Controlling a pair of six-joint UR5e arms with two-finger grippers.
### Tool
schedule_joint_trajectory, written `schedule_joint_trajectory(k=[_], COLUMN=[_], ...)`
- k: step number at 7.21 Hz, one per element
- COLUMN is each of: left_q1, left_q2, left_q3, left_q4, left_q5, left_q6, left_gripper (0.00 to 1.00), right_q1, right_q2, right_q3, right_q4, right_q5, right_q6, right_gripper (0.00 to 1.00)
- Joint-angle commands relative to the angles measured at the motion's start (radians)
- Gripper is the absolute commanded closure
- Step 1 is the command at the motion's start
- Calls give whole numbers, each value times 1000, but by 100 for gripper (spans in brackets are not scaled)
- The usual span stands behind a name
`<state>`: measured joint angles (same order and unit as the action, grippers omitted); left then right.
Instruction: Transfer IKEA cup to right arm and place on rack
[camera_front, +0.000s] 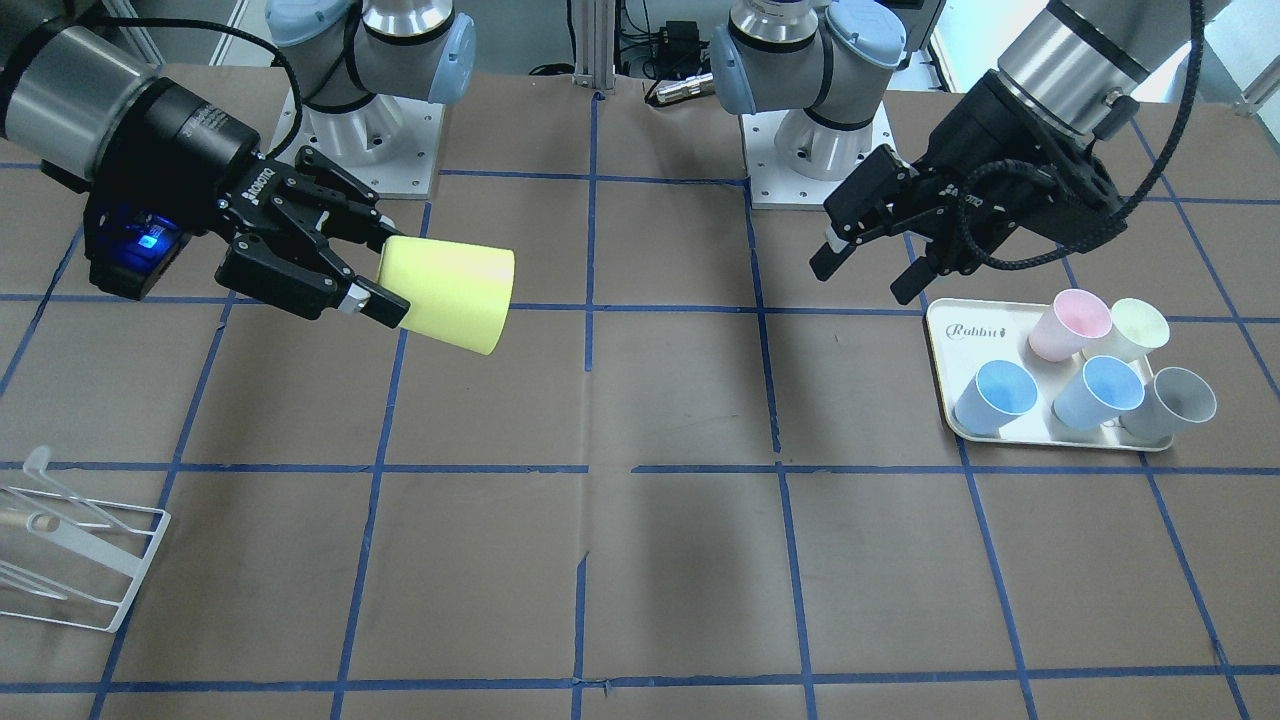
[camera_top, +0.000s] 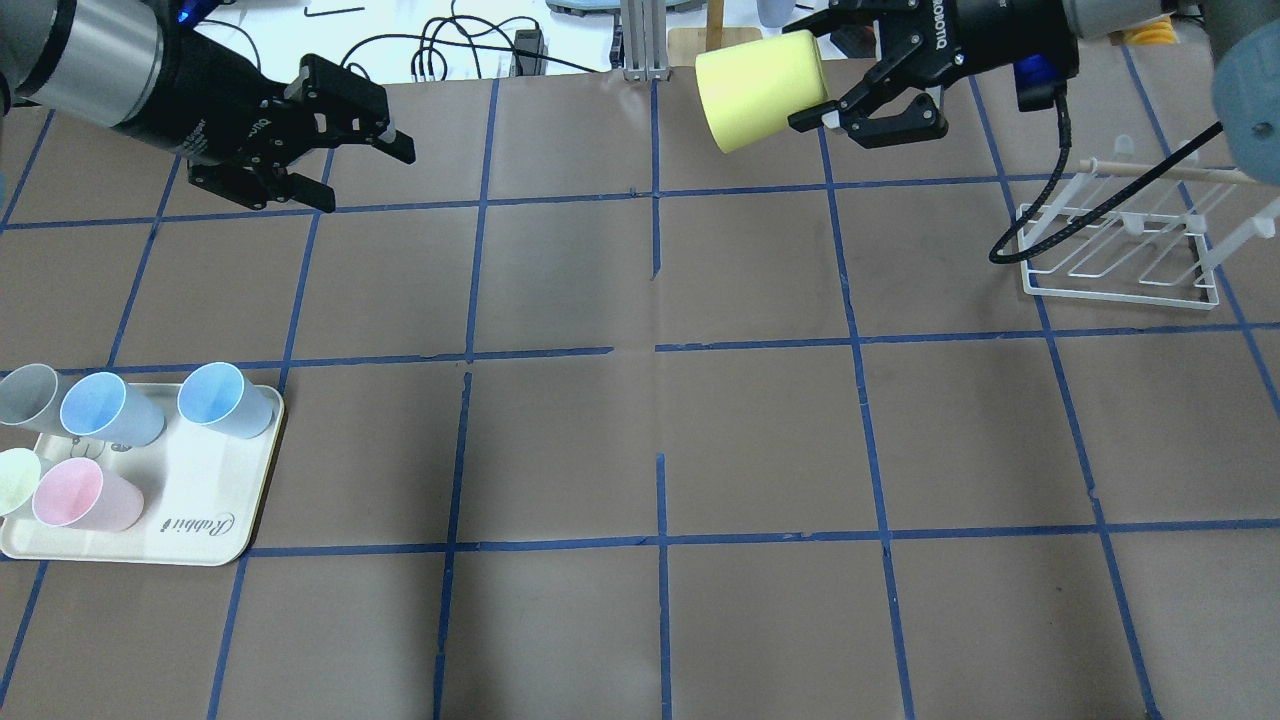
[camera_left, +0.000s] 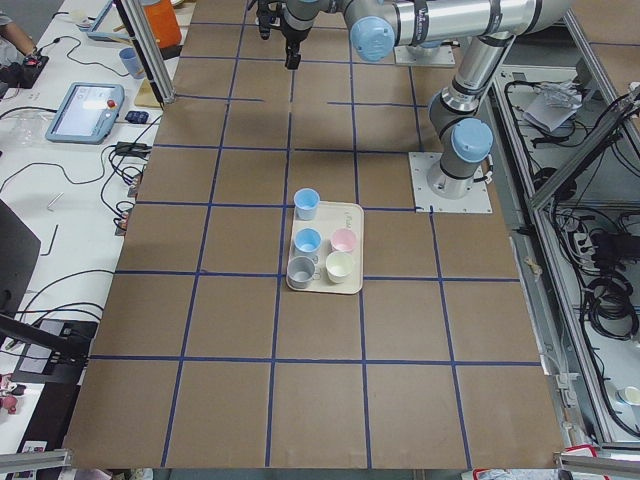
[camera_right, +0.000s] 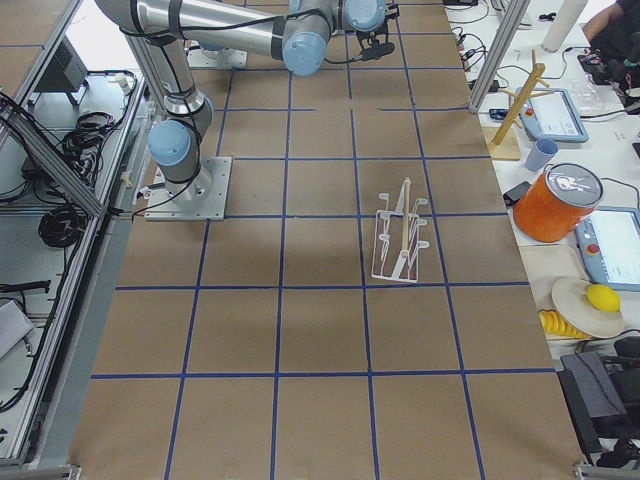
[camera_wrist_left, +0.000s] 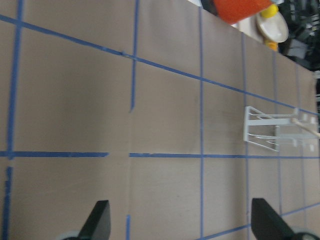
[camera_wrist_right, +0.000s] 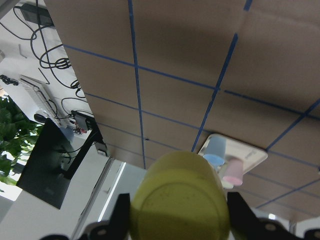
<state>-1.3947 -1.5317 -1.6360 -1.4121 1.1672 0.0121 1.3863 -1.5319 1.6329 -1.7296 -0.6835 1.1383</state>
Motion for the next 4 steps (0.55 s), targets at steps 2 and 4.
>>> schedule_joint_trajectory(k=[2,4], left_q1=[-172,-248], left_q2=[-108,-163], left_q3=[154,179], left_q4=[-83,-83], left_q5=[329,474], left_q6=[-14,-3], left_gripper=[0,0], right_q1=[-16,-100], right_q2=[3,33], right_q3=[-13,-74], right_q4=[90,91], right_q5=[-453,-595], right_q6=[-545,-799], right_gripper=[100,100])
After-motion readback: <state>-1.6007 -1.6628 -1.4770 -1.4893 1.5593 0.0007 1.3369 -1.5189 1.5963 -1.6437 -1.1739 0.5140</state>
